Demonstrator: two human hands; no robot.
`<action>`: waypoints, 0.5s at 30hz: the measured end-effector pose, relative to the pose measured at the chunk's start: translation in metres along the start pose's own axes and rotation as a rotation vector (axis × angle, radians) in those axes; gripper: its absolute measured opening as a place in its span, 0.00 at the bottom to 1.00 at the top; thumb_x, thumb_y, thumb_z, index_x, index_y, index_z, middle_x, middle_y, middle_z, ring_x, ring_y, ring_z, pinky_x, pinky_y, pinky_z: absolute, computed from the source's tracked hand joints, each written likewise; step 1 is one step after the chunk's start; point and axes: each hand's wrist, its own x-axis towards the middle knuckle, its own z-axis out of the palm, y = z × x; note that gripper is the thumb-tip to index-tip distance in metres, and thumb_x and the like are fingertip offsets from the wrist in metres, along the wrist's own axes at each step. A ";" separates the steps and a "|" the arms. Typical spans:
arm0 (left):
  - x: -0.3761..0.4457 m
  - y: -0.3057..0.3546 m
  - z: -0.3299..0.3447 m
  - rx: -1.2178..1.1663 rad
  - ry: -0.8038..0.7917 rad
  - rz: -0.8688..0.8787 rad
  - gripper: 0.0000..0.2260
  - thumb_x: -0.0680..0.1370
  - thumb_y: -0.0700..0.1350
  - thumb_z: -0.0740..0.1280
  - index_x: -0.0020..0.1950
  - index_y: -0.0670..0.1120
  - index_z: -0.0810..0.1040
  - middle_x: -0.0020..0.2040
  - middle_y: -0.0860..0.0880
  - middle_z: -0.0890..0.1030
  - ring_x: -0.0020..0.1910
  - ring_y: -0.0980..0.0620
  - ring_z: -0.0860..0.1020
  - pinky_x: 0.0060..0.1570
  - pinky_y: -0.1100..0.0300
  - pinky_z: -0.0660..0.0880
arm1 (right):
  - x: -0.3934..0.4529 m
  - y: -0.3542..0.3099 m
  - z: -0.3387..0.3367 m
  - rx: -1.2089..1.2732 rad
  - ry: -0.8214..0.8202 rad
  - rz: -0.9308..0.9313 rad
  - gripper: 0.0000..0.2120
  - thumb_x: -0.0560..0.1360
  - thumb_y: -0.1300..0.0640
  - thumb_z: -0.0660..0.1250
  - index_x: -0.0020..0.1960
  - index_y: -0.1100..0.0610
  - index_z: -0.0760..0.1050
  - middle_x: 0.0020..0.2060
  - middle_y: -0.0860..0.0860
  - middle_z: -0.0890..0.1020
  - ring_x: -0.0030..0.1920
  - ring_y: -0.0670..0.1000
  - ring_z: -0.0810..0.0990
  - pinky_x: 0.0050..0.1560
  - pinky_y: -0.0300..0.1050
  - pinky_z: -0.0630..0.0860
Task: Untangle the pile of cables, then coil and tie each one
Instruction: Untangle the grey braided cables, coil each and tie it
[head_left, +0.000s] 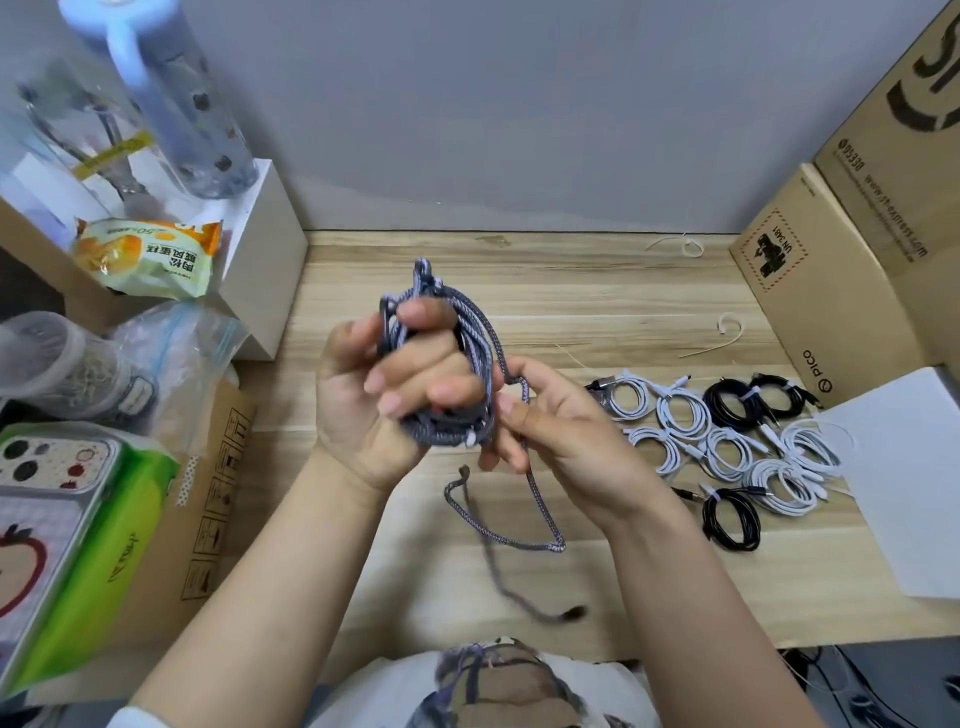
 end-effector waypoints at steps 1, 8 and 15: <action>0.002 0.003 0.003 -0.033 0.075 0.018 0.06 0.75 0.38 0.63 0.49 0.36 0.73 0.27 0.48 0.66 0.28 0.51 0.66 0.43 0.57 0.68 | 0.000 0.001 0.002 0.050 -0.020 0.047 0.07 0.75 0.61 0.59 0.52 0.56 0.68 0.20 0.46 0.67 0.20 0.45 0.70 0.33 0.40 0.74; 0.013 0.019 -0.015 -0.006 0.289 0.210 0.07 0.74 0.36 0.65 0.50 0.36 0.75 0.30 0.45 0.73 0.30 0.49 0.73 0.47 0.55 0.74 | -0.010 0.001 0.013 -0.146 -0.065 0.324 0.11 0.82 0.57 0.54 0.46 0.57 0.73 0.21 0.44 0.62 0.19 0.41 0.55 0.21 0.35 0.53; 0.020 0.000 -0.025 0.520 0.498 0.253 0.11 0.78 0.46 0.55 0.49 0.41 0.72 0.26 0.52 0.69 0.25 0.55 0.68 0.38 0.62 0.75 | -0.014 -0.007 0.021 -0.428 -0.058 0.356 0.13 0.80 0.60 0.58 0.38 0.53 0.73 0.18 0.41 0.64 0.18 0.39 0.61 0.21 0.31 0.56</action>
